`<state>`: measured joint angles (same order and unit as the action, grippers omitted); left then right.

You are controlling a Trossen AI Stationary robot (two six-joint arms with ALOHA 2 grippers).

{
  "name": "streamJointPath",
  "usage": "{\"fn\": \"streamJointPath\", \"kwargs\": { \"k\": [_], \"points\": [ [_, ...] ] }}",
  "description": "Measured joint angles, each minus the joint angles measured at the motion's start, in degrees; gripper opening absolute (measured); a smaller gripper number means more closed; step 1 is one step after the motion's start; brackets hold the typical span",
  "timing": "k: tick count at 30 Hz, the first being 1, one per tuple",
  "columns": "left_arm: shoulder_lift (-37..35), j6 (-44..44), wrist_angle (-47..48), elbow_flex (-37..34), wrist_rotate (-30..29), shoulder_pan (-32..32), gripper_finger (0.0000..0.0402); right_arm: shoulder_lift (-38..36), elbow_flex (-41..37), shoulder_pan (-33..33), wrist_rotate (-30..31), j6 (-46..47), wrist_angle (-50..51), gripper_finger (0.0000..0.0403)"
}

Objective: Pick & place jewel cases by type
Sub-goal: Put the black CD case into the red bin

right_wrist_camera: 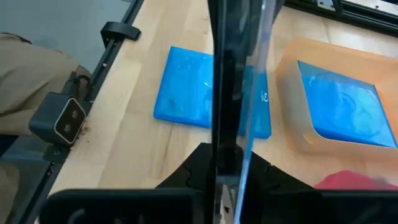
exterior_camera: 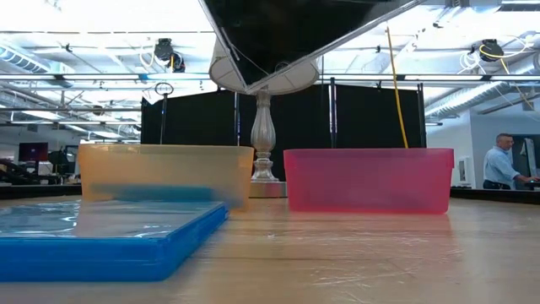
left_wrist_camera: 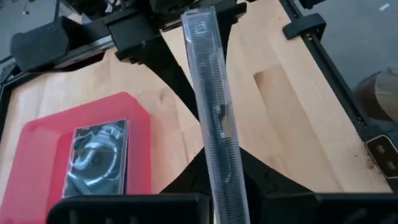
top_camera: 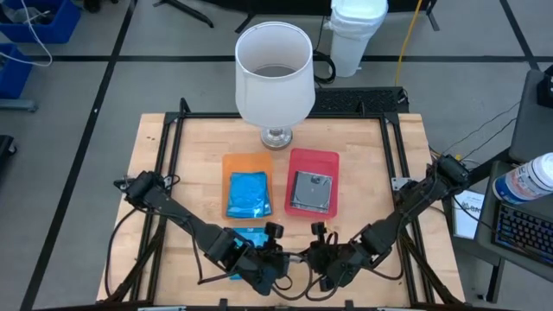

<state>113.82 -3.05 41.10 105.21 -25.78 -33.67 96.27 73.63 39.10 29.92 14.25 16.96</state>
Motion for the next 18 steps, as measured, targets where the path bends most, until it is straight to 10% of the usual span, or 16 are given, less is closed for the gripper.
{"fn": "streamJointPath", "kwargs": {
  "k": [18],
  "points": [
    [-0.11,4.58,-3.44,0.02,0.95,-0.98,0.0028,-5.83,0.00,6.77,10.70,-0.52,4.02,0.0215]
  ]
}}
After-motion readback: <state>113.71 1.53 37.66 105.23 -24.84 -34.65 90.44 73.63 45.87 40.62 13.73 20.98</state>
